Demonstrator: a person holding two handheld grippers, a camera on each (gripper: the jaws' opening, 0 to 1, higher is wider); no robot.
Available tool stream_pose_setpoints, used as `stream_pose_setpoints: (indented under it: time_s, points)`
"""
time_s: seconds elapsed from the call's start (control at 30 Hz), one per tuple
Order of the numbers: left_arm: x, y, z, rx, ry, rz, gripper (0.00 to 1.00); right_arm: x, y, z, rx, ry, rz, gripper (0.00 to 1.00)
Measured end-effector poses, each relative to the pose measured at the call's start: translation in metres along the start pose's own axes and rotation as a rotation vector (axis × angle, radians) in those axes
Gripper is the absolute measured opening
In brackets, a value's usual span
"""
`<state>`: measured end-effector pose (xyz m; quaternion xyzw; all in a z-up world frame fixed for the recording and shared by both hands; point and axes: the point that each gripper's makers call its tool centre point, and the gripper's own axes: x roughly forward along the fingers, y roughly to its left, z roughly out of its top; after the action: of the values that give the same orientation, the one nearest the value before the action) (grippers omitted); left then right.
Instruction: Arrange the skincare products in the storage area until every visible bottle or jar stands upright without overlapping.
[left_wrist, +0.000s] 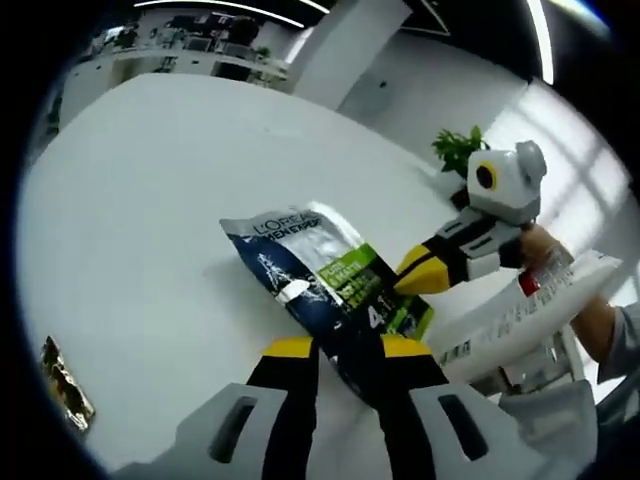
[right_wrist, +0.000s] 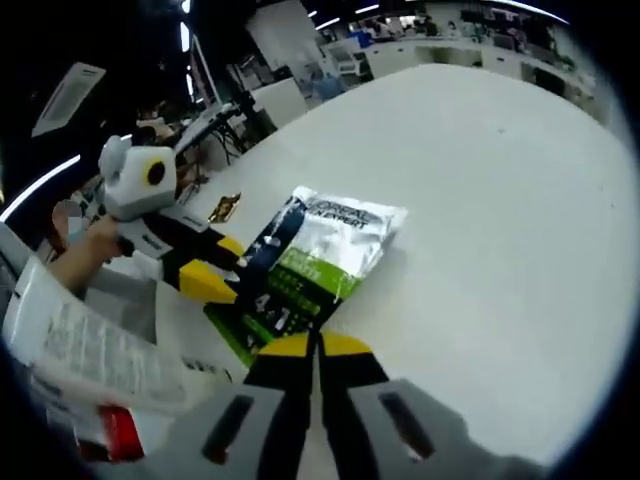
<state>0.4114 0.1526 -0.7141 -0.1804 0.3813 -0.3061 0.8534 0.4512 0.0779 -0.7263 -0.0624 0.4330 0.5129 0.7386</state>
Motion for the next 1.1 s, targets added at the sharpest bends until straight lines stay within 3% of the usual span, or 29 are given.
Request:
stream_pose_setpoints:
  time_s: [0.17,0.3,0.7,0.93,1.1]
  points:
    - [-0.006,-0.004,0.01,-0.007,-0.036,-0.029,0.11,0.002,0.002,0.001,-0.007,-0.004,-0.004,0.02]
    - [-0.007,-0.011,0.021,-0.043,-0.067,-0.087,0.1,0.001,0.011,0.012,-0.015,-0.035,0.01,0.02]
    - [-0.016,-0.027,0.031,-0.018,-0.09,-0.1,0.0,-0.011,0.021,0.025,-0.056,-0.055,-0.009,0.02]
    - [-0.027,-0.04,0.037,0.007,-0.115,-0.107,0.0,-0.017,0.027,0.031,-0.072,-0.069,-0.021,0.02]
    - [-0.029,-0.037,0.044,0.022,-0.125,-0.115,0.0,-0.023,0.032,0.035,-0.094,-0.073,-0.038,0.04]
